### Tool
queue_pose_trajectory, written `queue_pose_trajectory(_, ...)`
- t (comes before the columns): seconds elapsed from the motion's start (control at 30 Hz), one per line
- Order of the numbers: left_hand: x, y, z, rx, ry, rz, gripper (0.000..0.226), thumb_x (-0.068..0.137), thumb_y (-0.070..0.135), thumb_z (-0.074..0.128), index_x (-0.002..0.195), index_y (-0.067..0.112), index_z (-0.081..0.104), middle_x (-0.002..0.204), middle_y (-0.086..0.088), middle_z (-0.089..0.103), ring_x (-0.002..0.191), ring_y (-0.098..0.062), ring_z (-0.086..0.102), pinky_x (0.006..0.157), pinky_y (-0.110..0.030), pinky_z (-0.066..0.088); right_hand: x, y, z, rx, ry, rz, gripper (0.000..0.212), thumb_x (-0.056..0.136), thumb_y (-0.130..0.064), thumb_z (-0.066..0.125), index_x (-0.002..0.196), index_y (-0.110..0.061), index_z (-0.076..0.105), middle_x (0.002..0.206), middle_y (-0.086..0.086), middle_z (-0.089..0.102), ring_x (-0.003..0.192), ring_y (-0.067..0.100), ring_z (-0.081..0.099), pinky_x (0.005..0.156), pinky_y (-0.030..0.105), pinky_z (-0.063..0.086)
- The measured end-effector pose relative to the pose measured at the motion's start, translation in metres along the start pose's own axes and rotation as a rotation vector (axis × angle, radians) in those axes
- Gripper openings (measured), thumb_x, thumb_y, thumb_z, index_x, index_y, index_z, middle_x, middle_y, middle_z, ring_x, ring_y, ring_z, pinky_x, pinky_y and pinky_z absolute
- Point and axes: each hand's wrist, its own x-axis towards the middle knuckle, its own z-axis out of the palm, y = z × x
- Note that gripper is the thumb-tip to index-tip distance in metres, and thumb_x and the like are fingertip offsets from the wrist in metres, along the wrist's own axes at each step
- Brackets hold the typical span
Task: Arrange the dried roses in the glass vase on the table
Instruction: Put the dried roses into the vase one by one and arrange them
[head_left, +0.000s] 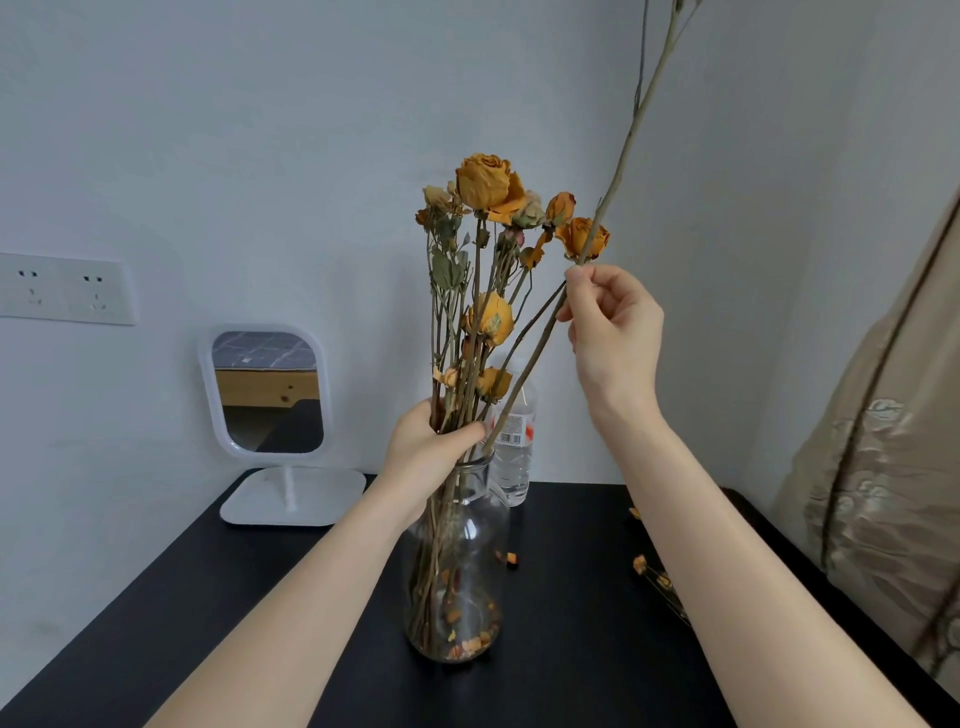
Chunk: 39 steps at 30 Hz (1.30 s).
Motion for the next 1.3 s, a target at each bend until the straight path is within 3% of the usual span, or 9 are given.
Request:
queue_pose_trajectory(0.13, 0.0, -0.001, 0.0, -0.001, -0.002, 0.006, 0.013, 0.076, 0.019, 0.071, 0.084, 0.028, 0.065, 0.08, 0.012, 0.071, 0.082, -0.005, 0.065, 0.063, -0.019, 0.044, -0.002, 0.005, 0.005, -0.019, -0.052, -0.013, 0.012, 0.094, -0.017, 0.052, 0.085, -0.015, 0.059, 0.058, -0.001, 0.052, 0.05, -0.002, 0.05, 0.062, 0.017, 0.041)
queue_pose_trajectory(0.37, 0.003, -0.006, 0.0, 0.013, 0.002, -0.001, 0.012, 0.077, 0.02, 0.069, 0.086, 0.027, 0.065, 0.084, 0.008, 0.071, 0.086, -0.011, 0.065, 0.073, -0.027, 0.05, -0.013, 0.019, 0.006, -0.139, -0.187, -0.008, 0.012, 0.093, -0.019, 0.053, 0.088, -0.012, 0.061, 0.058, -0.007, 0.06, 0.047, -0.001, 0.049, 0.048, 0.008, 0.036)
queue_pose_trajectory(0.5, 0.003, -0.007, 0.001, 0.004, 0.005, 0.012, 0.011, 0.076, 0.023, 0.07, 0.084, 0.029, 0.066, 0.079, 0.011, 0.071, 0.083, -0.009, 0.066, 0.067, -0.025, 0.049, -0.025, 0.029, 0.002, -0.207, -0.25, 0.0, 0.008, 0.092, -0.02, 0.055, 0.087, -0.017, 0.061, 0.062, -0.002, 0.064, 0.058, 0.006, 0.057, 0.055, 0.007, 0.043)
queue_pose_trajectory(0.6, 0.002, -0.007, 0.001, 0.0, 0.008, 0.01, 0.011, 0.076, 0.022, 0.07, 0.084, 0.028, 0.066, 0.075, 0.013, 0.072, 0.079, -0.006, 0.066, 0.064, -0.023, 0.047, -0.032, 0.035, -0.002, -0.242, -0.293, 0.014, 0.006, 0.091, -0.02, 0.057, 0.085, -0.021, 0.06, 0.061, -0.007, 0.064, 0.059, 0.001, 0.06, 0.058, 0.005, 0.044)
queue_pose_trajectory(0.8, 0.003, -0.008, 0.001, 0.004, 0.011, 0.016, 0.011, 0.076, 0.019, 0.069, 0.082, 0.028, 0.067, 0.075, 0.01, 0.072, 0.078, -0.008, 0.068, 0.066, -0.025, 0.049, -0.04, 0.044, -0.005, -0.352, -0.399, 0.062, 0.009, 0.089, -0.021, 0.06, 0.08, -0.021, 0.061, 0.06, -0.007, 0.059, 0.052, 0.002, 0.053, 0.05, 0.009, 0.042)
queue_pose_trajectory(0.9, 0.003, -0.008, 0.001, 0.0, 0.012, 0.012, 0.012, 0.075, 0.021, 0.071, 0.084, 0.027, 0.068, 0.077, 0.008, 0.073, 0.079, -0.01, 0.068, 0.066, -0.026, 0.05, -0.043, 0.047, -0.006, -0.402, -0.448, 0.087, 0.007, 0.088, -0.019, 0.06, 0.081, -0.018, 0.061, 0.065, -0.001, 0.062, 0.059, 0.008, 0.055, 0.05, 0.008, 0.041)
queue_pose_trajectory(1.0, 0.003, -0.008, 0.001, -0.003, 0.013, 0.014, 0.012, 0.075, 0.022, 0.071, 0.084, 0.029, 0.068, 0.077, 0.01, 0.073, 0.079, -0.009, 0.068, 0.064, -0.024, 0.049, -0.043, 0.048, -0.004, -0.445, -0.5, 0.129, 0.005, 0.088, -0.019, 0.061, 0.084, -0.016, 0.061, 0.076, 0.008, 0.066, 0.069, 0.017, 0.06, 0.057, 0.018, 0.046)
queue_pose_trajectory(1.17, 0.003, -0.008, 0.001, 0.011, 0.016, 0.018, 0.009, 0.077, 0.021, 0.07, 0.08, 0.029, 0.066, 0.072, 0.013, 0.071, 0.076, -0.006, 0.067, 0.062, -0.022, 0.047, -0.025, 0.03, -0.001, -0.366, -0.405, 0.084, 0.013, 0.088, -0.028, 0.062, 0.083, -0.017, 0.06, 0.06, -0.004, 0.06, 0.045, -0.004, 0.051, 0.044, 0.006, 0.036)
queue_pose_trajectory(1.3, 0.003, -0.008, 0.002, 0.007, 0.015, 0.017, 0.008, 0.077, 0.022, 0.069, 0.081, 0.029, 0.066, 0.071, 0.015, 0.071, 0.076, -0.006, 0.066, 0.061, -0.021, 0.047, -0.015, 0.02, 0.001, -0.359, -0.336, 0.041, 0.015, 0.089, -0.03, 0.06, 0.08, -0.018, 0.061, 0.056, -0.006, 0.059, 0.042, -0.004, 0.049, 0.044, 0.004, 0.036)
